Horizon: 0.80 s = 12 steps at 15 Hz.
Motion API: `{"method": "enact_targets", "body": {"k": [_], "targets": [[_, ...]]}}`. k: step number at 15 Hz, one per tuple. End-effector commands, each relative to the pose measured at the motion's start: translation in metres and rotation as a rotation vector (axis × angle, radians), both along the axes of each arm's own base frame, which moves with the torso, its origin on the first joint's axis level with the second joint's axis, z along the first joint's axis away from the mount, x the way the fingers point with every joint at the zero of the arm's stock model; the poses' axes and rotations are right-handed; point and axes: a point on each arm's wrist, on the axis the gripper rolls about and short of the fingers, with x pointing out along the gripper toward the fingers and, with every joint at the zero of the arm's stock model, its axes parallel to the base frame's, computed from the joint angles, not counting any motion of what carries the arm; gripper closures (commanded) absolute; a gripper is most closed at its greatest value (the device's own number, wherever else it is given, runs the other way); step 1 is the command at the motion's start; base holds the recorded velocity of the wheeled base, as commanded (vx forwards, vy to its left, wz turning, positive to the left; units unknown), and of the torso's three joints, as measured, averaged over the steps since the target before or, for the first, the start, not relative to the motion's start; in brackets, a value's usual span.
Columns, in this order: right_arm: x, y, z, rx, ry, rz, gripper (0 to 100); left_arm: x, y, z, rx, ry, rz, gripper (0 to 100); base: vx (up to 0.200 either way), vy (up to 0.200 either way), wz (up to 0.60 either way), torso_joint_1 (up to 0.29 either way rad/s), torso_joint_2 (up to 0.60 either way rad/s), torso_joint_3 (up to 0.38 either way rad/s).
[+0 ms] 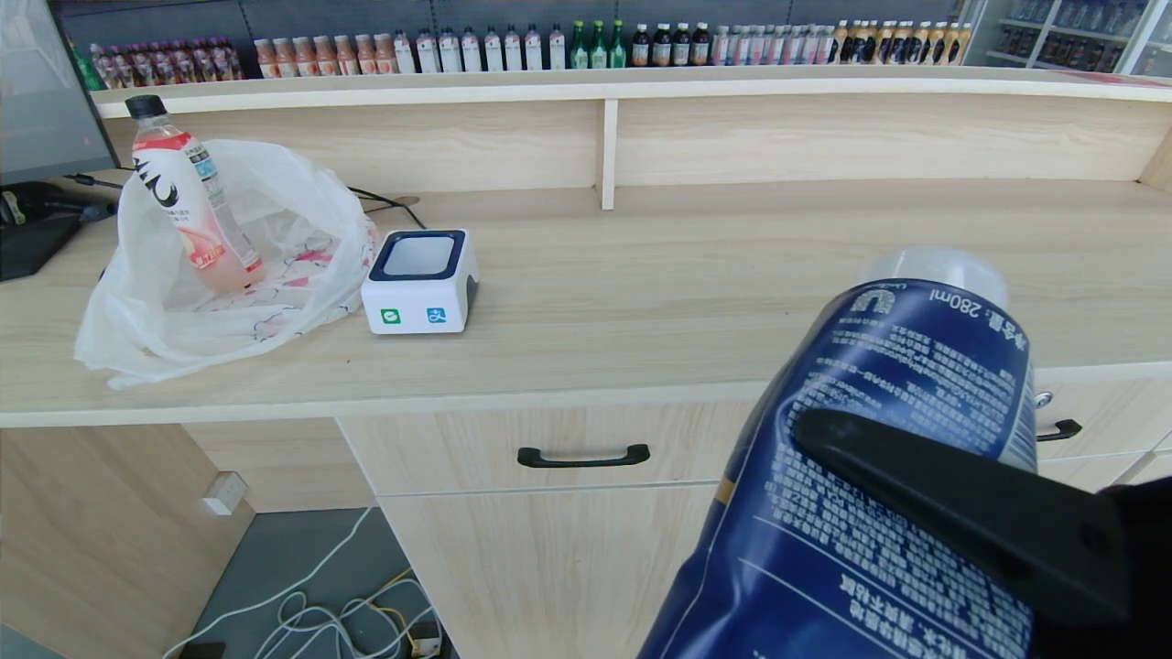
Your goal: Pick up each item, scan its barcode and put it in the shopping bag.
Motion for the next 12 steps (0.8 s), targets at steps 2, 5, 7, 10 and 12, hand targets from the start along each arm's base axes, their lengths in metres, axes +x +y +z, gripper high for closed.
{"method": "enact_targets", "body": {"k": [2, 5, 7, 10, 12], "targets": [[0.0026, 0.0054, 0.0003, -0.004, 0.0, 0.0, 100, 0.0, 0.0, 0.0, -0.001, 0.0, 0.001, 0, 0.0, 0.0, 0.0, 0.0, 0.0, 0.0], [0.0034, 0.007, 0.0006, -0.004, 0.0, 0.0, 100, 0.0, 0.0, 0.0, -0.001, 0.0, 0.001, 0, 0.0, 0.0, 0.0, 0.0, 0.0, 0.0], [0.0044, 0.009, 0.0012, -0.002, 0.001, 0.001, 100, 0.0, 0.0, 0.0, -0.001, 0.0, 0.001, 0, 0.0, 0.0, 0.0, 0.0, 0.0, 0.0], [0.0045, 0.0091, 0.0, 0.011, 0.022, 0.012, 100, 0.0, 0.0, 0.0, -0.001, 0.0, 0.001, 0, 0.0, 0.0, 0.0, 0.0, 0.0, 0.0], [0.0063, 0.0082, -0.0064, 0.044, 0.113, 0.033, 100, 0.0, 0.0, 0.0, -0.001, 0.0, 0.001, 0, 0.0, 0.0, 0.0, 0.0, 0.0, 0.0]]}}
